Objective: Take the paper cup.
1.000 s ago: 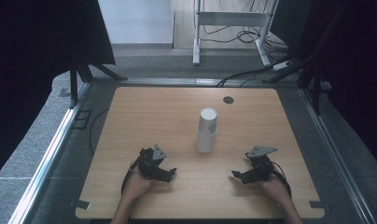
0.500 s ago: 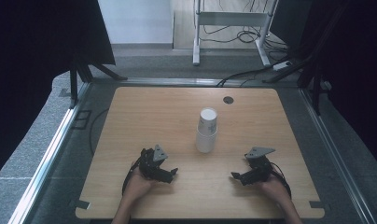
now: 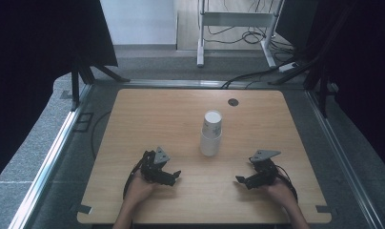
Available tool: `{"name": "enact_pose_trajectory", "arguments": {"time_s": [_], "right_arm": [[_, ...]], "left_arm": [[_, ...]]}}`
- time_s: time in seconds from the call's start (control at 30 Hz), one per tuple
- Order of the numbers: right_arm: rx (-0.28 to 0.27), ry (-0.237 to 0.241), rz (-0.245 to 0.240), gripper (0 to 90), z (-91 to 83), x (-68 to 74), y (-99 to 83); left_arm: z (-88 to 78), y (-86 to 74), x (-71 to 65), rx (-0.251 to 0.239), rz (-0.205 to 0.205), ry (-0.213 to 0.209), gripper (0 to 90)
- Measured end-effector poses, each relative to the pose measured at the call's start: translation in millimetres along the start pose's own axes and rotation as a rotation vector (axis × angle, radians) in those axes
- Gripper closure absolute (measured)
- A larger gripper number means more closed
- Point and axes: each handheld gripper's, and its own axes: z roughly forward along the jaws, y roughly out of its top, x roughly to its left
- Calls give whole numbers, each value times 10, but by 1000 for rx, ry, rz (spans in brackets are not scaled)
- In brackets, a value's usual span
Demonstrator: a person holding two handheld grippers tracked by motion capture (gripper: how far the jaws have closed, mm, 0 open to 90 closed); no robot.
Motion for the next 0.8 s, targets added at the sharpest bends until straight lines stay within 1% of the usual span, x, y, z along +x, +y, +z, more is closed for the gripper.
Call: {"name": "enact_pose_trajectory", "arguments": {"time_s": [0.13, 0.17, 0.23, 0.27, 0.33, 0.4, 0.43, 0.5, 0.6, 0.67, 0.73, 0.8], "right_arm": [[-3, 2, -2, 24, -25, 1, 32], [-4, 3, -2, 24, -33, -1, 44], [-10, 5, -1, 24, -50, -3, 68], [-13, 7, -1, 25, -58, -4, 82], [-16, 8, -6, 25, -76, -6, 113], [-20, 9, -9, 26, -89, -4, 145], [-21, 8, -13, 26, -95, -3, 162], [-26, 10, -13, 26, -106, -1, 195], [-35, 15, -15, 26, -133, -7, 248], [-39, 21, -12, 26, -148, -12, 276], [-42, 25, -13, 26, -167, -18, 307], [-47, 29, -11, 26, -189, -20, 338]], "left_arm": [[-15, 17, 26, -10, -8, -22, 45], [-17, 20, 34, -20, -9, -30, 48], [-17, 31, 54, -37, -17, -63, 50], [-20, 40, 62, -36, -18, -74, 49], [-21, 63, 66, -34, -20, -66, 46], [-14, 91, 70, -35, -27, -62, 6], [-18, 107, 73, -34, -25, -59, 0], [-28, 133, 75, -54, -20, -56, 0], [-42, 173, 83, -77, -25, -73, 0], [-42, 191, 83, -84, -16, -79, 0], [-42, 212, 83, -80, 0, -80, 0], [-42, 238, 90, -86, 4, -87, 0]]}}
